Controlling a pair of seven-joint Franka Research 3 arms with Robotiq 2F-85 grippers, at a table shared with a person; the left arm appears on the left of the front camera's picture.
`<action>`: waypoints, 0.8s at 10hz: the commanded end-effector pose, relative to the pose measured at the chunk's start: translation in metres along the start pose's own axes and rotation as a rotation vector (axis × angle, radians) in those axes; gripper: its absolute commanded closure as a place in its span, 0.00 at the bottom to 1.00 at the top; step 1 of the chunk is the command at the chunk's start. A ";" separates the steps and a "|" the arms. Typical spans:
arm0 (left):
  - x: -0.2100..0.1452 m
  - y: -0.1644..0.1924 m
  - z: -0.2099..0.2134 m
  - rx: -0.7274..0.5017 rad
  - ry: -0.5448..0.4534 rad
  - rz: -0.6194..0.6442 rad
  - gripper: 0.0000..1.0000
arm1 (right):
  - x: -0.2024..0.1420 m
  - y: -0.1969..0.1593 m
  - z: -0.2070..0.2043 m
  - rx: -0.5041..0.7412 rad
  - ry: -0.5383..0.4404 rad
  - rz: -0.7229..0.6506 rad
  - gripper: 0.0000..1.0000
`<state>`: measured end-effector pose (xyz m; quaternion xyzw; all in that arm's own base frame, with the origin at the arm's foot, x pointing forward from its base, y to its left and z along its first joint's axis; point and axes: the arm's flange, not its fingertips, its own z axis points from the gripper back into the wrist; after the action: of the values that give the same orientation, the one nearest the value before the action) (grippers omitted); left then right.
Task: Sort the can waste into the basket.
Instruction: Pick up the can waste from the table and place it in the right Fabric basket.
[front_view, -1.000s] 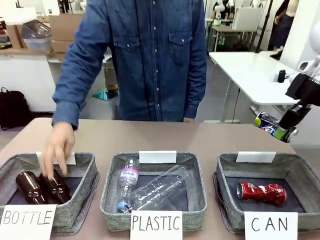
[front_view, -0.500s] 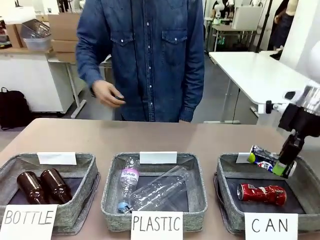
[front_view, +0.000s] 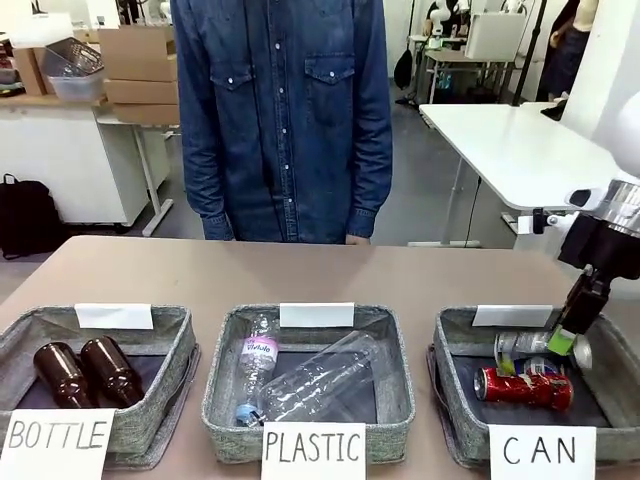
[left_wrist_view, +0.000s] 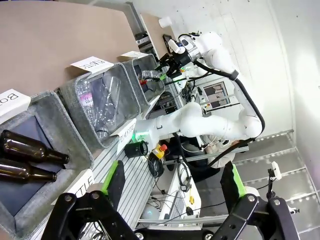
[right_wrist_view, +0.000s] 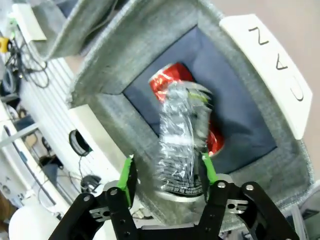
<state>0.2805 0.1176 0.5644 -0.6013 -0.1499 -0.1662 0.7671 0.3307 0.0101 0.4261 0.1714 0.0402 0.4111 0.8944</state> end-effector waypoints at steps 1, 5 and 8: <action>0.000 -0.002 -0.002 -0.004 -0.011 0.003 0.00 | -0.001 -0.003 0.002 -0.020 -0.008 0.023 0.00; 0.000 0.000 0.000 0.000 0.000 0.000 0.00 | 0.005 -0.014 0.005 0.011 -0.046 0.022 0.00; -0.007 0.006 -0.074 -0.047 0.006 0.111 0.00 | 0.018 -0.022 0.015 0.040 -0.127 0.034 0.00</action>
<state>0.2797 0.0958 0.5562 -0.5905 -0.1488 -0.1252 0.7833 0.3495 0.0070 0.4320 0.1899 0.0135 0.3999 0.8966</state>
